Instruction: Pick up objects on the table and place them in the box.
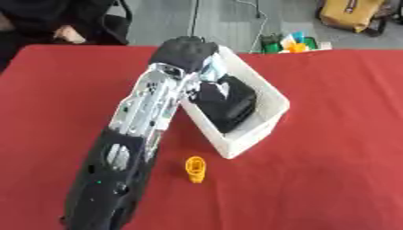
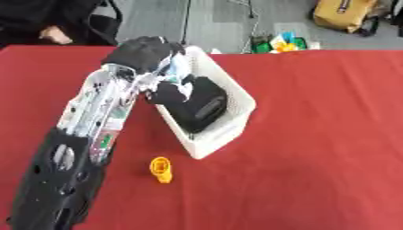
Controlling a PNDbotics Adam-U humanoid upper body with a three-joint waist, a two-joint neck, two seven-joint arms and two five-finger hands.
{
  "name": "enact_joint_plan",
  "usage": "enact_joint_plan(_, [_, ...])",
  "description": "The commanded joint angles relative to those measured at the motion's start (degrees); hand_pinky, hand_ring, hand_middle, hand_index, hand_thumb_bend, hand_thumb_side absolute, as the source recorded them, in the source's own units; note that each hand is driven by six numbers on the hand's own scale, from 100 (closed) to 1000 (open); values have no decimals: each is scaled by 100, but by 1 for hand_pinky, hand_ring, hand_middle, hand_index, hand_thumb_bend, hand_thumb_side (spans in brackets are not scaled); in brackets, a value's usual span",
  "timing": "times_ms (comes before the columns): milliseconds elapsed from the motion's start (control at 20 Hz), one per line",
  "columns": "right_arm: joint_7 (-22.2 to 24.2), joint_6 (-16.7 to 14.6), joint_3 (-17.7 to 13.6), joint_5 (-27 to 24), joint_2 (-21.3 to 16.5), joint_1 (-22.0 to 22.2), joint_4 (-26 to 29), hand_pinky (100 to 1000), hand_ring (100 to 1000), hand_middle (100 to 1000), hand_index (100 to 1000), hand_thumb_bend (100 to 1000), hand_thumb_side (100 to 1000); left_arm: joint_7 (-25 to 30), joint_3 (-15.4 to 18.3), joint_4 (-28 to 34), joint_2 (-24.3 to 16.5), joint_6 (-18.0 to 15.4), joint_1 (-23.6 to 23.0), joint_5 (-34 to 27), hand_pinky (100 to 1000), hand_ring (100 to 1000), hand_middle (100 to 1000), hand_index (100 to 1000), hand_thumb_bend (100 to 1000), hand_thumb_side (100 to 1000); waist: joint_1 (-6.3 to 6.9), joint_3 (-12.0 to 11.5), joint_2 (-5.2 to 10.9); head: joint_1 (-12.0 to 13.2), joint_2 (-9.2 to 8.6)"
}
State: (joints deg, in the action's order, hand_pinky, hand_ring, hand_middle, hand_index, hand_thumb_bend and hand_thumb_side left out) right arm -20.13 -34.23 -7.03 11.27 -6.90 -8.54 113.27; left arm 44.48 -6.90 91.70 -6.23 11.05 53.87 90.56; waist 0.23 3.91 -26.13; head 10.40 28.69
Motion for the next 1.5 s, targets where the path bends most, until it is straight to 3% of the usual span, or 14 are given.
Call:
enact_joint_plan(50, [32,-10,-4,-37,-128,-26,132,781,770,617,741,160,995,-76,-27,-139,18,-5,93,65,786,628,474,897,100,625,-9,21,104,16,-19])
enact_joint_plan(250, [38,-15,2,-35,-126,-29,132,781,770,617,741,163,997,-138,-41,-332,52,-21,82,43,786,637,496,945,100,718,-15,21,90,5,-37])
enact_joint_plan(300, [40,-16,3,-34,-125,-29,132,781,771,617,740,165,997,-159,-45,-353,57,-32,84,35,786,649,523,1000,100,850,-17,19,87,5,-35])
enact_joint_plan(450, [45,-19,8,-32,-123,-28,132,781,771,617,740,165,997,-221,-56,-375,64,-74,89,15,786,652,530,1000,100,877,-24,13,81,1,-25])
enact_joint_plan(600, [45,-22,10,-32,-120,-30,132,781,771,617,740,165,998,-274,-63,-367,67,-96,94,3,785,659,550,1000,100,1000,-31,13,78,-5,-20])
enact_joint_plan(1500, [53,-28,19,-29,-123,-25,132,780,771,617,740,167,999,-400,-84,-282,63,-130,151,3,783,671,576,1000,100,1000,-37,17,78,-46,-17])
